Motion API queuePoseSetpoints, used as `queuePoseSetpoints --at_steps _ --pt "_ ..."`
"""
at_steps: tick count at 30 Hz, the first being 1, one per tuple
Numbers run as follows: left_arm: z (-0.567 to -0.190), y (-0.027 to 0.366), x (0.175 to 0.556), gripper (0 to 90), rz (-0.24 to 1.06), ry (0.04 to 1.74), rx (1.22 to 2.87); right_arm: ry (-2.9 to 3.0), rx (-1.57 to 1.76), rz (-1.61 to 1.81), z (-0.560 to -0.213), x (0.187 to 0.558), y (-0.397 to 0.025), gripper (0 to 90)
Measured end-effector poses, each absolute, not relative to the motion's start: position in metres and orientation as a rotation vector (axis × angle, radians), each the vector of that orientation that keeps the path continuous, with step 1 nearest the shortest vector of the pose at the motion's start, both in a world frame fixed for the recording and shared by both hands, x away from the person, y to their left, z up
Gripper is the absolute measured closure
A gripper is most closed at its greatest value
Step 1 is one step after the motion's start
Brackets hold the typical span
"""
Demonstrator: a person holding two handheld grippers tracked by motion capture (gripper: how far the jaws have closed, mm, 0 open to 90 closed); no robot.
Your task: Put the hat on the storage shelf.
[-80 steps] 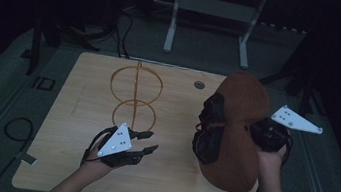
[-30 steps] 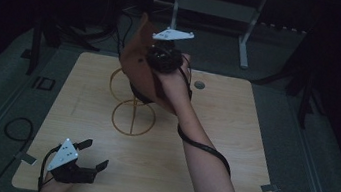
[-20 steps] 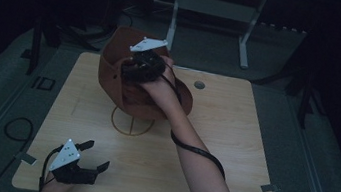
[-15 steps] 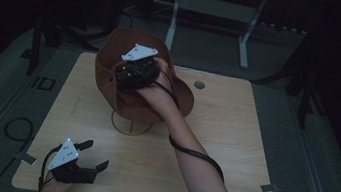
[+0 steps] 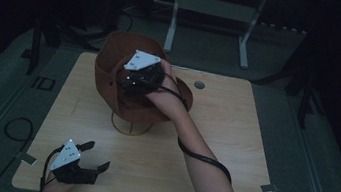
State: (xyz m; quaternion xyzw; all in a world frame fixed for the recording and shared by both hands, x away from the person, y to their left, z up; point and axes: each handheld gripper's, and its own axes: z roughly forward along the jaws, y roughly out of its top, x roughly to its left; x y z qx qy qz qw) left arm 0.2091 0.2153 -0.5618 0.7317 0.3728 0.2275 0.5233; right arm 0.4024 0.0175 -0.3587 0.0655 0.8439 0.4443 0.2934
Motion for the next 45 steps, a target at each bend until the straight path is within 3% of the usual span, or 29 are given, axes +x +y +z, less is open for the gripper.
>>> queuePoseSetpoints --at_steps 19,32,45 --pt "-0.568 0.214 0.212 11.3 0.563 0.918 1.748 2.245 0.451 1.404 -0.36 0.384 -0.091 15.5" --pt "-0.572 0.213 0.215 10.9 0.576 0.932 1.739 2.206 0.64 1.466 -0.395 0.369 -0.168 15.8" --pt "-0.574 0.215 0.216 10.9 0.584 0.943 1.732 2.22 0.813 1.464 -0.469 0.35 -0.228 15.8"
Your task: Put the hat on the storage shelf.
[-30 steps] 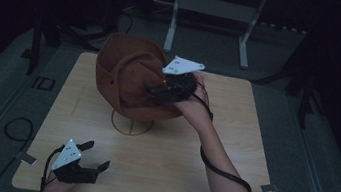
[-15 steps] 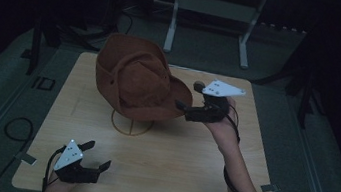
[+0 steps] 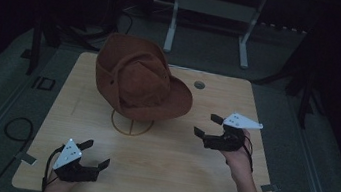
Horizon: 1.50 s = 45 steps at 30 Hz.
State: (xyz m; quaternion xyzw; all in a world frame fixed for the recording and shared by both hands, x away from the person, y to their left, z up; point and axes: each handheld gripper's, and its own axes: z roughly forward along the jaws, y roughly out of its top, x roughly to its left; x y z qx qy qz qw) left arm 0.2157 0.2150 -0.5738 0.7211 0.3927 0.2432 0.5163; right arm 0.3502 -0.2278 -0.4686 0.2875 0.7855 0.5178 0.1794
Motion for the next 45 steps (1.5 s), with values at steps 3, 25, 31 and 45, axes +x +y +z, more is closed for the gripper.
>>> queuePoseSetpoints --at_steps 3,25,31,45 --pt "-0.574 0.215 0.216 10.9 0.584 0.948 1.727 2.246 0.823 1.451 -0.487 0.346 -0.233 15.7" --pt "-0.575 0.213 0.217 10.9 0.594 0.963 1.734 2.227 0.991 1.337 -0.558 0.298 -0.286 13.2" --pt "-0.576 0.212 0.217 10.9 0.595 0.965 1.737 2.14 1.097 1.249 -0.562 0.291 -0.31 10.4" --pt "-0.576 0.221 0.218 10.9 0.658 1.044 1.701 1.997 1.241 1.144 -0.565 0.287 -0.351 10.6"
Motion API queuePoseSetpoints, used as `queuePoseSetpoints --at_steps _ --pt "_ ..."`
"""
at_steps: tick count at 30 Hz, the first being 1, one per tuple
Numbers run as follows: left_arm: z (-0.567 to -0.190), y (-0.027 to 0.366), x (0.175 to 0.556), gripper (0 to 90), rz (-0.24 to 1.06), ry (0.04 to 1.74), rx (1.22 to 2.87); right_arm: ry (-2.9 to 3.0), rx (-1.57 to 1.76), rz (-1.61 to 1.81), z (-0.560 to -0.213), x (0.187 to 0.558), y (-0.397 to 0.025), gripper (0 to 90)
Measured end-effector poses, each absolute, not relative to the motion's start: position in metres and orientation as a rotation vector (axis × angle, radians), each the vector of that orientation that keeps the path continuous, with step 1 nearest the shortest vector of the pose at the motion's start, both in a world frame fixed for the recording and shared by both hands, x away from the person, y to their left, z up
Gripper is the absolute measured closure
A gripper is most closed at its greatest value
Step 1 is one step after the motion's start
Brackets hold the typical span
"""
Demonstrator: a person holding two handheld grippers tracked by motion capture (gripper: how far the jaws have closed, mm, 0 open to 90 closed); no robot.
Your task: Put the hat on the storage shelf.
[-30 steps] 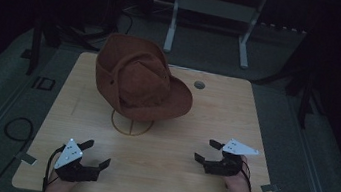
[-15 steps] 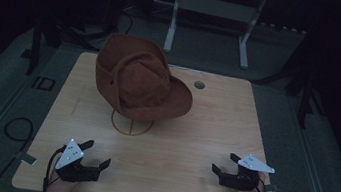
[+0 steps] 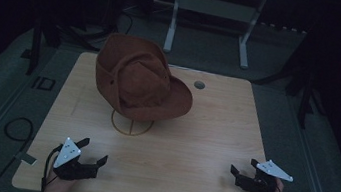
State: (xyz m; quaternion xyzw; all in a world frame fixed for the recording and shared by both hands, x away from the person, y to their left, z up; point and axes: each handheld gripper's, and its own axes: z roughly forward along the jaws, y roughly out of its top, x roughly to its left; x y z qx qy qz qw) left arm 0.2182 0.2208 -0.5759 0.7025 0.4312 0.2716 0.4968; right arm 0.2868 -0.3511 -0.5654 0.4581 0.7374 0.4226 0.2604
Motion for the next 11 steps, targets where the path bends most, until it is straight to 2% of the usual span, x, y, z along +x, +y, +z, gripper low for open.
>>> queuePoseSetpoints --at_steps 11 --pt "-0.5754 0.2245 0.2175 10.9 0.663 1.058 1.68 2.015 1.217 1.096 -0.5675 0.2879 -0.3479 10.7"
